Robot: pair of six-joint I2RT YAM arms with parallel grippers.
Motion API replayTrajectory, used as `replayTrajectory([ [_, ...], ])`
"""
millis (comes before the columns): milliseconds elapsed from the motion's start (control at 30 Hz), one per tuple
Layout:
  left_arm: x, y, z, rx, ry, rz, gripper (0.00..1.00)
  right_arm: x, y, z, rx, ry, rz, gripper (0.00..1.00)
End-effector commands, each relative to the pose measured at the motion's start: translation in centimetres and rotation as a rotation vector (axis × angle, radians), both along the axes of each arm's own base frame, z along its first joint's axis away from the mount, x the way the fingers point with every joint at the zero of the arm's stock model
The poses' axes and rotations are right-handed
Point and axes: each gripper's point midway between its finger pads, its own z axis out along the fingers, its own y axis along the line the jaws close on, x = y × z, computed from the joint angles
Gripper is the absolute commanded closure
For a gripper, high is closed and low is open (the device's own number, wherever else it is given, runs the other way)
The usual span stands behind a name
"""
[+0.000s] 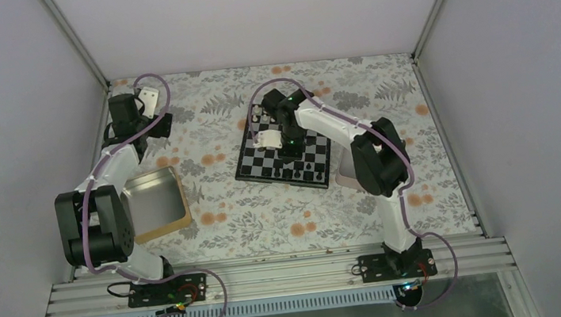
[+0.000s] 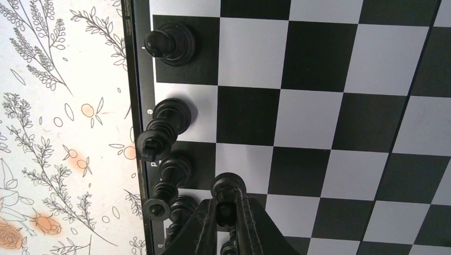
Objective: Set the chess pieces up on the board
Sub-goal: Place the chess piece on the chessboard.
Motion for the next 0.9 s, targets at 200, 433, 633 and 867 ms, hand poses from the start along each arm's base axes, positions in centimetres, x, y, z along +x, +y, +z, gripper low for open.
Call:
replayTrajectory([
  [200, 0.0, 0.0, 0.8, -0.012, -0.039, -0.001, 0.0, -0.3, -0.2, -2.1, -0.018, 0.044, 0.013, 0.89],
  [433, 0.0, 0.1, 0.7, -0.011, -0.04, 0.0, 0.0, 0.0, -0.6, -2.4, -0.02, 0.048, 0.002, 0.89],
  [633, 0.0, 0.1, 0.7, -0.014, -0.038, -0.001, 0.0, 0.2, -1.0, -2.8, -0.026, 0.052, -0.008, 0.89],
  [867, 0.0, 0.2, 0.6, -0.012, -0.037, 0.002, 0.0, 0.5, -0.9, -3.0, -0.024, 0.047, -0.007, 0.89],
])
